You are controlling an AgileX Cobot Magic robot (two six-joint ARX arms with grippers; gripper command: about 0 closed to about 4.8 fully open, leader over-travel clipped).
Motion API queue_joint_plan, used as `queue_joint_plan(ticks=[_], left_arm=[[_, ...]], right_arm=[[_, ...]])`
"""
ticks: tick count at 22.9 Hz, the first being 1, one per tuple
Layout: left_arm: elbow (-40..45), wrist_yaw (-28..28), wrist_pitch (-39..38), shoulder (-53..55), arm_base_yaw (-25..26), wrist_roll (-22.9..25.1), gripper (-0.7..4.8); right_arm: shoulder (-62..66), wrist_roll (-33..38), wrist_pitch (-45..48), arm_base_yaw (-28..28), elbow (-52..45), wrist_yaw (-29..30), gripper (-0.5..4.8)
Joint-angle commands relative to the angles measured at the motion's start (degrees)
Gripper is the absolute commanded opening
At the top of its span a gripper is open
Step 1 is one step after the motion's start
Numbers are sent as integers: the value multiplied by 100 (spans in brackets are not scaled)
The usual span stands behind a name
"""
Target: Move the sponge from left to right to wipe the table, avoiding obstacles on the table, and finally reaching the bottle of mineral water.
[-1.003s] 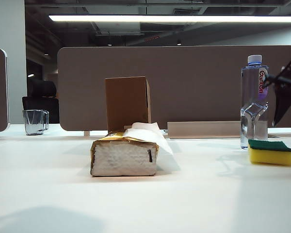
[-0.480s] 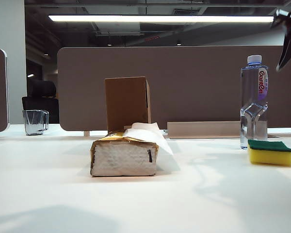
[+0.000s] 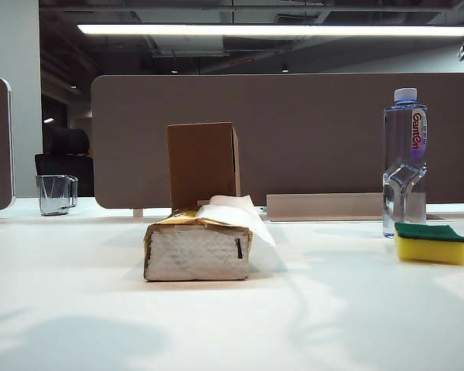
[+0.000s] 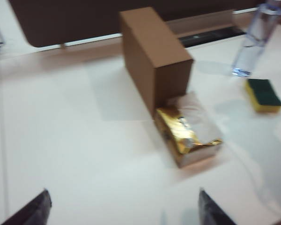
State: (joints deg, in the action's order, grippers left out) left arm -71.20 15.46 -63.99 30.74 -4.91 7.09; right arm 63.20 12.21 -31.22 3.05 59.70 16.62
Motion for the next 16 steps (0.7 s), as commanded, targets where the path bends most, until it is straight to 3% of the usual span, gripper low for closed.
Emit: queue_joint_plan(ticks=[1,3,12,16], left_arm=[[-9,-457,120,-4,-4,164,403],[-9,-909,190,-4,-2,354,403],[-22,-1550,741,-4,0,450,398],[-122,-2149,844,-2,2,514,398]], right_arm=[[-116,-70,-26,4,22,4,197],[-197,-68,-28,4,22,7,197],[-247,-98,-28,7,22,26,170],[-321,-155,-31,13,22,22,170]])
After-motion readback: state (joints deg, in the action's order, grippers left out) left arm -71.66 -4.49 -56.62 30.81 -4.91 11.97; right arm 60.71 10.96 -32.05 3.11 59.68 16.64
